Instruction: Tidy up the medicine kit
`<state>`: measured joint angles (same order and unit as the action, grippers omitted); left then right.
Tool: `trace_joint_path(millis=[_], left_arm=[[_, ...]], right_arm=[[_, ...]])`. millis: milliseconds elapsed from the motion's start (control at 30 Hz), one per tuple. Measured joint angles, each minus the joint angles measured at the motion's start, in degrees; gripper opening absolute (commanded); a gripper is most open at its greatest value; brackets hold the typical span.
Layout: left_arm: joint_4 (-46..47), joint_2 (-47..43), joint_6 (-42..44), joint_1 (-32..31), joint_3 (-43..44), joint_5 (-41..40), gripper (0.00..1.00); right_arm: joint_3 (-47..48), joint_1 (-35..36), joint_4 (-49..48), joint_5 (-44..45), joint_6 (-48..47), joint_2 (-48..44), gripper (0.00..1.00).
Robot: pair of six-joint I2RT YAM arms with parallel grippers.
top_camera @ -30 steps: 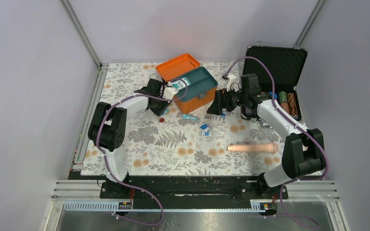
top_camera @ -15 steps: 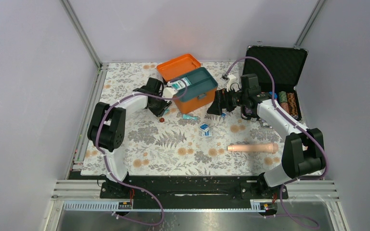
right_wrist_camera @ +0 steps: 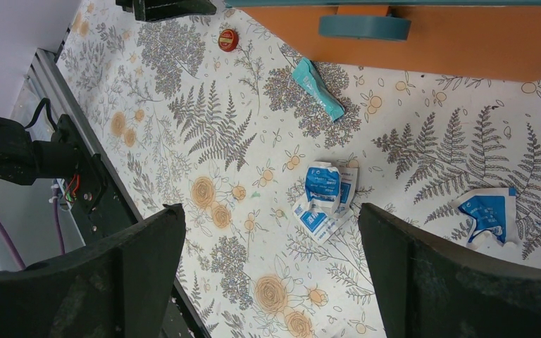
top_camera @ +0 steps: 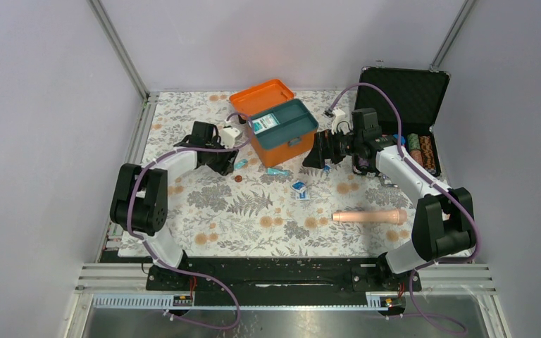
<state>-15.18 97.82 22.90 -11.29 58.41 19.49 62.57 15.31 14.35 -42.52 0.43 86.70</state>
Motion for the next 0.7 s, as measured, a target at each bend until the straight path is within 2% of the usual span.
trace_joint_path(millis=[300, 500, 633, 700], left_arm=[[-1.62, 4.85, -1.07, -0.04, 3.82, 0.09, 0.47], [-5.46, 10.03, -1.07, -0.07, 9.70, 0.07, 0.31], [-7.63, 11.26, -0.70, -0.42, 11.78, 0.07, 0.28], [-8.46, 11.30, -0.35, -0.70, 12.04, 0.09, 0.21]], right_arm=[[0.00, 0.00, 0.02, 0.00, -0.02, 0.00, 0.99], [0.00, 0.00, 0.02, 0.00, -0.02, 0.00, 0.99], [0.00, 0.00, 0.00, 0.00, -0.02, 0.20, 0.99], [0.04, 0.00, 0.00, 0.00, -0.02, 0.52, 0.99]])
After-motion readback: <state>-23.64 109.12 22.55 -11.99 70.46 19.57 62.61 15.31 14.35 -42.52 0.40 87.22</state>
